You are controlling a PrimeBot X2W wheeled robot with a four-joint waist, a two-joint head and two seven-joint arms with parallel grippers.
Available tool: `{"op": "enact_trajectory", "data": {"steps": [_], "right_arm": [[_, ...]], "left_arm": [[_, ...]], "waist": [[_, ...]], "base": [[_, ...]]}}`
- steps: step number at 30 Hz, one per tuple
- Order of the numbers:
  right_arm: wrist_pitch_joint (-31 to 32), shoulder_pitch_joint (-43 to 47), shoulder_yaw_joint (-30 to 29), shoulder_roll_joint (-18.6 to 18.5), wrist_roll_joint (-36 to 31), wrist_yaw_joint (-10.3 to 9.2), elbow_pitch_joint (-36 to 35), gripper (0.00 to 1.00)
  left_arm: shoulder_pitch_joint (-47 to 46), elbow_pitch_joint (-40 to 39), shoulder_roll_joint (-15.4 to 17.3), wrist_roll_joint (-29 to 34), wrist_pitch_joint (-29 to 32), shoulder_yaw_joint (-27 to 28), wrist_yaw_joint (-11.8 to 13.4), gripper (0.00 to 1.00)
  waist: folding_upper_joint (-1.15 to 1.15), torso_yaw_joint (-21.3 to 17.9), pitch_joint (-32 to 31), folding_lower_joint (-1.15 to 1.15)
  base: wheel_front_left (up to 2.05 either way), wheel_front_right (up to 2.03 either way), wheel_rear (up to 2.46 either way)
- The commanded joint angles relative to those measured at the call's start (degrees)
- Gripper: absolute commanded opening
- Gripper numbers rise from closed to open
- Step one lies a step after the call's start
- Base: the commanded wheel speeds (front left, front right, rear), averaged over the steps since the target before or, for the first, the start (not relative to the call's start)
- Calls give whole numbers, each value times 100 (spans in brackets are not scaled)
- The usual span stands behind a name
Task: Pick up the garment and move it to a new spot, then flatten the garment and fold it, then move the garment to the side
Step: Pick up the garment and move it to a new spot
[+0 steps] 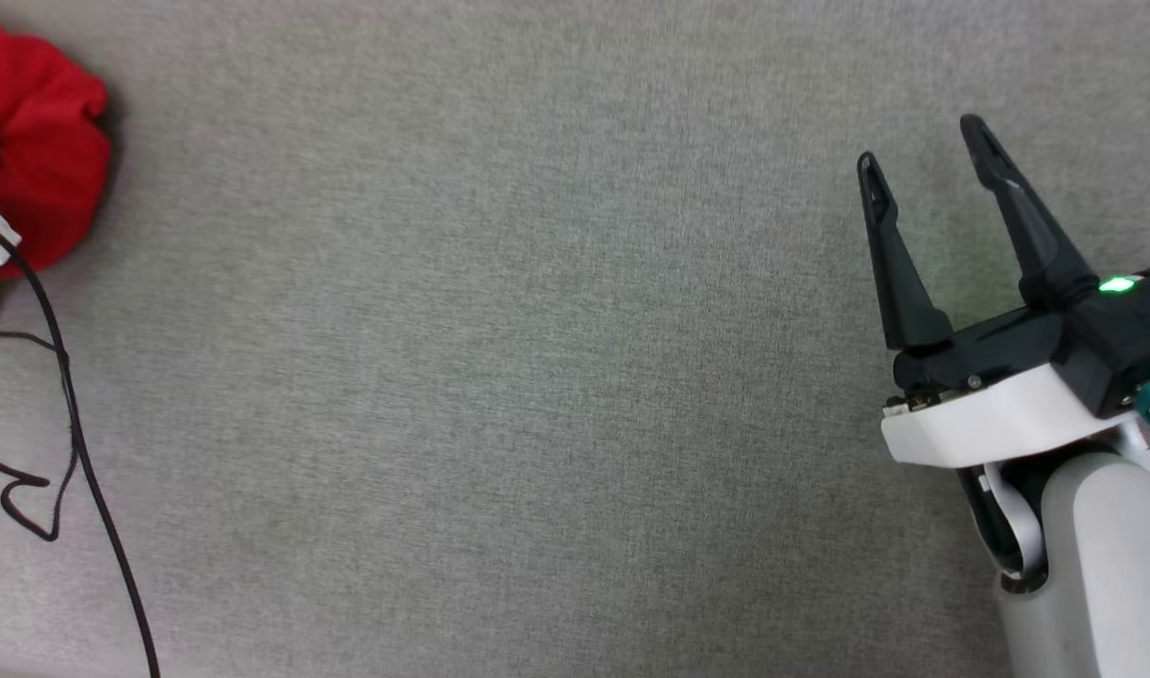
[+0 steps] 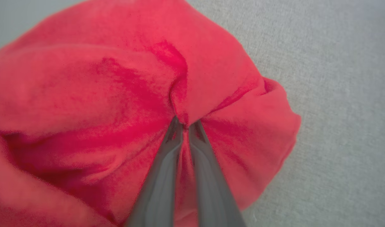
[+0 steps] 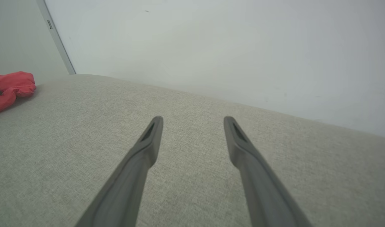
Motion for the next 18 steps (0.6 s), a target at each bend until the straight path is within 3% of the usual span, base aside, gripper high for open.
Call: {"op": "enact_trajectory", "data": {"steps": [1, 10, 18], "right_arm": [[-68, 109, -29, 45, 55, -2, 70, 100], [-223, 411, -114, 168, 113, -2, 302, 100], [-276, 875, -275, 255, 248, -2, 521, 100]], "left_arm": [[39, -70, 34, 127, -447, -4, 13, 0], [119, -210, -88, 536, -2211, -95, 9, 0], [505, -474, -453, 873, -2997, -474, 51, 0]], "waist": [[0, 25, -273, -1], [0, 44, -1114, -1], [0, -97, -1969, -1]], "base": [[0, 0, 0], [0, 0, 0], [0, 0, 0]]}}
